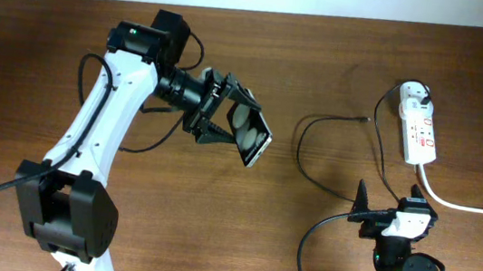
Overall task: Plug charger to phone and switch on socket
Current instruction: 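Lift the phone with the left gripper and turn it upright, then grasp the black USB-C cable end with the right gripper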
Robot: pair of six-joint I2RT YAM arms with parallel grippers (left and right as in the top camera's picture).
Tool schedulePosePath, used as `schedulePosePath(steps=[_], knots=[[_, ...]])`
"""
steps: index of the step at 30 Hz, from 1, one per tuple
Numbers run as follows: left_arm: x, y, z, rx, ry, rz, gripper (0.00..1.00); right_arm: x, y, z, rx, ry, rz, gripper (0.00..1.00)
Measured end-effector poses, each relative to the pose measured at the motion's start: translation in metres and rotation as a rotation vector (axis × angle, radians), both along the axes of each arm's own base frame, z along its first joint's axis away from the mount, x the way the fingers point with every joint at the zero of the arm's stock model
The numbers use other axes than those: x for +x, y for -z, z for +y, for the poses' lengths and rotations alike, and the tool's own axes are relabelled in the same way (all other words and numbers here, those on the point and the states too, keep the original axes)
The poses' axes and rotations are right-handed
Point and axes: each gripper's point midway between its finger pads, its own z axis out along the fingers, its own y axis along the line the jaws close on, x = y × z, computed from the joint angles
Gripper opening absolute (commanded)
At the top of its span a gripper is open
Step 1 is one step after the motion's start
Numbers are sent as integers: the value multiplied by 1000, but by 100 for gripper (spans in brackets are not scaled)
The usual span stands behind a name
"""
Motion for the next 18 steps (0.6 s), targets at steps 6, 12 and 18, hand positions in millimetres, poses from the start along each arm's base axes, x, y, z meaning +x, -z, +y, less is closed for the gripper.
schedulePosePath(steps=[6,12,18], knots=[[2,0,0,-12,20,-53,76,0,0,0,0,0,0,99],[7,0,6,-27,39,-129,76,-1,-4,27,326,-133,-2,99],[20,6,26,4,22,-196,76,-69,-10,144,1093,-794,483,99]])
